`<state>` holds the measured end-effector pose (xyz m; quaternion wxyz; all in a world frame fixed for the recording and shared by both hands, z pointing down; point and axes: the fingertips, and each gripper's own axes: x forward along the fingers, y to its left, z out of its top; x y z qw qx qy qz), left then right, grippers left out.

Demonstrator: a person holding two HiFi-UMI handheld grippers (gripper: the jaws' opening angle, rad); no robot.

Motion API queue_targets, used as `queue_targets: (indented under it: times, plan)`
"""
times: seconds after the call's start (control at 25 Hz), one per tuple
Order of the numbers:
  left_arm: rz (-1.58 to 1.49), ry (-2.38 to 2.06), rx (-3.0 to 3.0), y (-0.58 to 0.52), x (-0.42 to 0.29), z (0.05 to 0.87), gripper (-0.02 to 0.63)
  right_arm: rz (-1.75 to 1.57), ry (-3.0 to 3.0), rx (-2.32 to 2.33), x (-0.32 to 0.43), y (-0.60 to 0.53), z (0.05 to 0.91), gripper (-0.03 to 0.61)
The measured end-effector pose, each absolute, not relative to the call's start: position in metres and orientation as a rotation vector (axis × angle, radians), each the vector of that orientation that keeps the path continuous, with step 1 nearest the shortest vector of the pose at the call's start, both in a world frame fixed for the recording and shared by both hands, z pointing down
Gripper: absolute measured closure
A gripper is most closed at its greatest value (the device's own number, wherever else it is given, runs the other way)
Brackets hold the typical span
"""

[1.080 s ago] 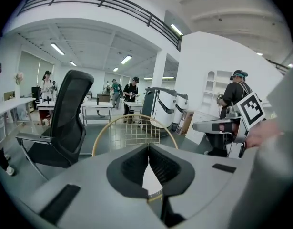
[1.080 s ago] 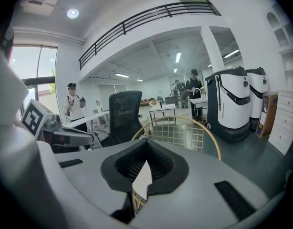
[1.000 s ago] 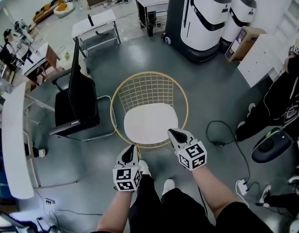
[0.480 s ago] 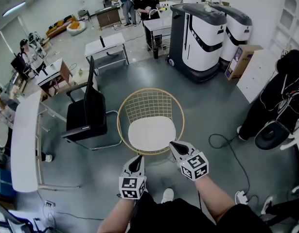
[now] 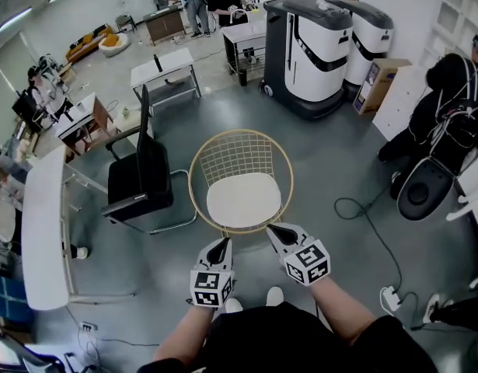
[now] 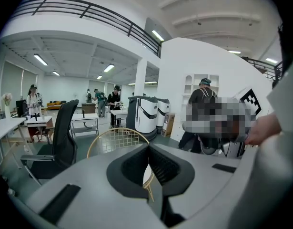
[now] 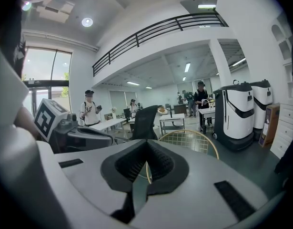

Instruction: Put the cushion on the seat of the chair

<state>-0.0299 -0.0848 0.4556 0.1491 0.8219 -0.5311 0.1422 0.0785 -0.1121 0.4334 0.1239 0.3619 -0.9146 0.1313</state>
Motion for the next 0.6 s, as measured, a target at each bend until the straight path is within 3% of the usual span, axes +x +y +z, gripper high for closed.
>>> queue_targets:
  times: [0.6]
  plan:
    - [0.346,-1.440,2.419,-0.048,-0.063,0.446,0.597,0.384,-2.610,1.149,0.040,-0.052,0.430,0.566]
